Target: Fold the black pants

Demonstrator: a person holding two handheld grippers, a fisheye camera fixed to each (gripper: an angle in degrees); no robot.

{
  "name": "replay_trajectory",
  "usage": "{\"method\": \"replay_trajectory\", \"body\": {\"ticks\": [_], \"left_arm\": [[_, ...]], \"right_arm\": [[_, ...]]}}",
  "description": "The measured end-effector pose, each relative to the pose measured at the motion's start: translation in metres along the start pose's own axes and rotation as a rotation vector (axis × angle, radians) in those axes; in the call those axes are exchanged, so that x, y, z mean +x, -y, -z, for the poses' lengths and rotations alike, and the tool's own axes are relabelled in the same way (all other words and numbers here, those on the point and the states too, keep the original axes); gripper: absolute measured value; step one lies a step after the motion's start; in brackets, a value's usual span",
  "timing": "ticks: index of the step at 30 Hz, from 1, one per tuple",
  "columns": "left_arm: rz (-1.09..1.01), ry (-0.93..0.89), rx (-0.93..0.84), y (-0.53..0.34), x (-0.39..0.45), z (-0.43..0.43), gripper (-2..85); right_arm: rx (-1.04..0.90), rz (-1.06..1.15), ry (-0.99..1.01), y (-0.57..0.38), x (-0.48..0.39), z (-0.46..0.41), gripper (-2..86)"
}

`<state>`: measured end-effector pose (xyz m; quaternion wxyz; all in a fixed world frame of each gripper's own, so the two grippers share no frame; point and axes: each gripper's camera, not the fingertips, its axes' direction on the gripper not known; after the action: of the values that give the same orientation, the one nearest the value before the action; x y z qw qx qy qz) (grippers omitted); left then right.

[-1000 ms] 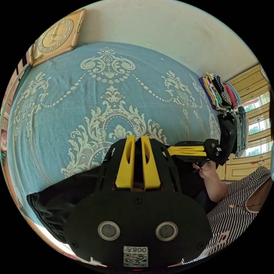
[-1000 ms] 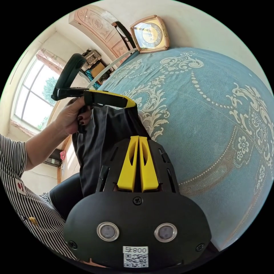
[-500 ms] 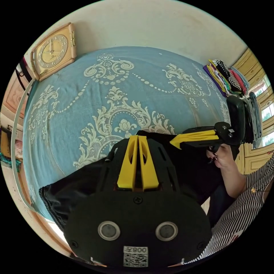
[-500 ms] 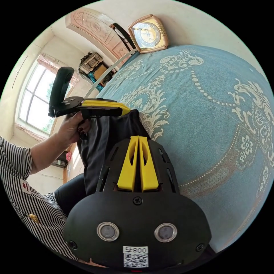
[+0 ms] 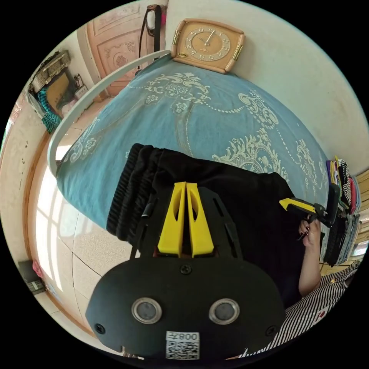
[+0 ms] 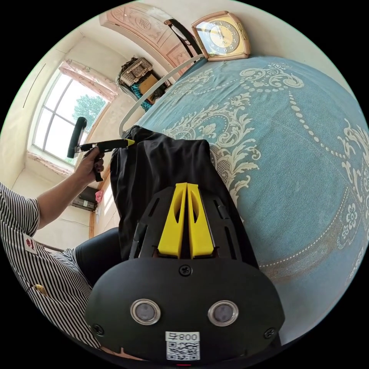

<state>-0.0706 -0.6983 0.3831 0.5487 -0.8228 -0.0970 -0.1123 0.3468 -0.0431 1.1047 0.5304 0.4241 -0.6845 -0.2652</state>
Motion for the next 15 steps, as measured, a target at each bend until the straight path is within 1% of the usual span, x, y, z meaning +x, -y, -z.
{"method": "replay_trajectory", "body": {"ticks": [3, 4, 5, 6, 7, 8, 10, 12, 15], "left_arm": [[0.075, 0.023, 0.055, -0.02, -0.018, 0.015, 0.2], [0.104, 0.074, 0.045, -0.026, -0.025, 0.012, 0.2], [0.119, 0.126, 0.004, -0.029, -0.03, 0.002, 0.2], [0.105, 0.131, -0.028, -0.029, -0.032, -0.006, 0.2], [0.078, 0.133, -0.067, -0.029, -0.034, -0.019, 0.2], [0.078, 0.132, -0.042, -0.029, -0.033, -0.019, 0.1], [0.084, 0.133, -0.06, -0.025, -0.03, -0.015, 0.1], [0.045, 0.135, -0.012, -0.025, -0.019, -0.003, 0.1], [-0.075, 0.02, 0.056, -0.026, 0.014, 0.012, 0.1]], "right_arm": [[0.041, 0.013, 0.01, 0.002, -0.015, 0.017, 0.1], [0.045, 0.019, -0.001, 0.002, -0.019, 0.02, 0.1], [0.044, 0.018, -0.061, 0.002, -0.027, 0.024, 0.1], [0.036, -0.003, -0.145, 0.002, -0.031, 0.024, 0.1], [0.024, -0.015, -0.181, 0.003, -0.032, 0.022, 0.1], [-0.011, -0.024, -0.216, 0.007, -0.032, 0.015, 0.1], [0.006, -0.061, -0.168, 0.011, -0.031, 0.018, 0.1], [-0.008, -0.079, -0.174, 0.02, -0.041, 0.031, 0.1], [0.029, -0.102, -0.259, 0.013, -0.063, 0.063, 0.1]]}}
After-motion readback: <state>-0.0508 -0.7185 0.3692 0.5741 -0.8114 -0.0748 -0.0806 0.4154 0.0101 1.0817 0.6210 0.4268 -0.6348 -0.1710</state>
